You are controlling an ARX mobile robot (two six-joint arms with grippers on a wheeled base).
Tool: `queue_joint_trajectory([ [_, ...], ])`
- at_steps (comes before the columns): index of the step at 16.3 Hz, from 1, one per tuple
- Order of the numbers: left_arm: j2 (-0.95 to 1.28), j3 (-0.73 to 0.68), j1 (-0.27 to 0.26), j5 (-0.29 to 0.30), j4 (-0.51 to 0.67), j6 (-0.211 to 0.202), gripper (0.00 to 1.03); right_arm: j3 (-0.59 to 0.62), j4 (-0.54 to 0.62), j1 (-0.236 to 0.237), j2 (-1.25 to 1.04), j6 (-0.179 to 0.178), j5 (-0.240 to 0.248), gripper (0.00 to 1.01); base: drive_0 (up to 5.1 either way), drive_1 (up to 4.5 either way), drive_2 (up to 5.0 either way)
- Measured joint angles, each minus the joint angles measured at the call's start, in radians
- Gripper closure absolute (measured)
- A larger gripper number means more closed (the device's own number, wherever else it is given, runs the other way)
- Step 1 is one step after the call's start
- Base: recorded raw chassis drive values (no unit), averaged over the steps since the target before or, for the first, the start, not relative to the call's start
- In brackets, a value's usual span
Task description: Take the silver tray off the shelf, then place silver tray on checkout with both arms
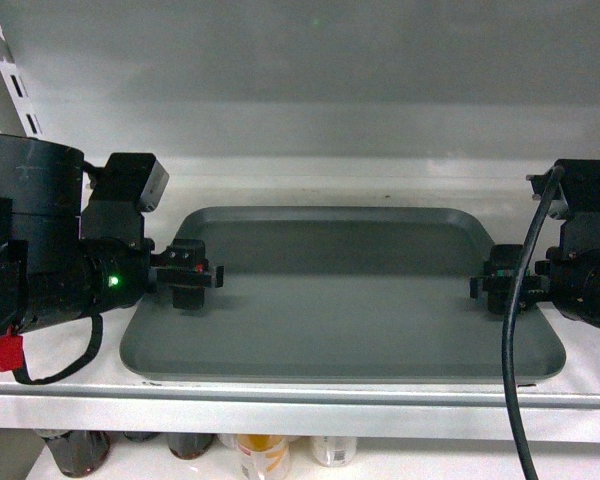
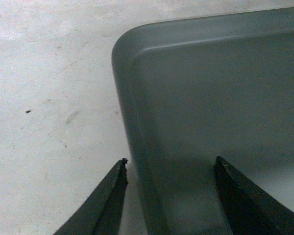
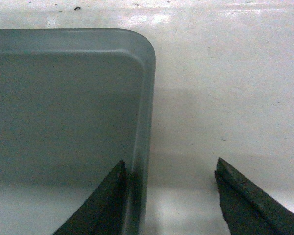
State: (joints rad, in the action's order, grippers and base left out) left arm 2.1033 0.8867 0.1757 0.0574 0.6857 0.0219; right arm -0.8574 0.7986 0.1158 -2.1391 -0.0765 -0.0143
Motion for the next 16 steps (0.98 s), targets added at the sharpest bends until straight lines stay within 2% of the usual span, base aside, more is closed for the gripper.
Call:
queue_joint_trajectory([
  [4,0.0,-0.008,0.002,-0.008,0.015,0.0,0.84,0.0,0.002,0.011,0.0,0.0,0.003,0.81,0.0,0.0,0.0],
  [5,0.0,-0.01,-0.002,-0.011,0.019,0.016,0.94,0.0,0.001,0.015,0.0,-0.002,0.001,0.92,0.0,0.0,0.0],
  [6,0.0,-0.011,-0.001,-0.024,0.022,0.051,0.97,0.0,-0.001,0.015,0.003,-0.035,-0.001,0.98,0.0,0.0,0.0],
  [7,0.0,-0.012,0.0,-0.027,0.023,0.079,0.99,0.0,-0.002,0.015,0.004,-0.055,-0.002,0.98,0.0,0.0,0.0],
  [8,-0.001,-0.013,0.001,-0.024,0.023,0.088,0.99,0.0,-0.007,0.015,0.008,-0.063,-0.001,0.98,0.0,0.0,0.0],
  [16,-0.044,-0.04,0.021,-0.032,-0.014,0.088,0.99,0.032,-0.052,0.023,0.065,-0.062,0.026,0.98,0.0,0.0,0.0],
])
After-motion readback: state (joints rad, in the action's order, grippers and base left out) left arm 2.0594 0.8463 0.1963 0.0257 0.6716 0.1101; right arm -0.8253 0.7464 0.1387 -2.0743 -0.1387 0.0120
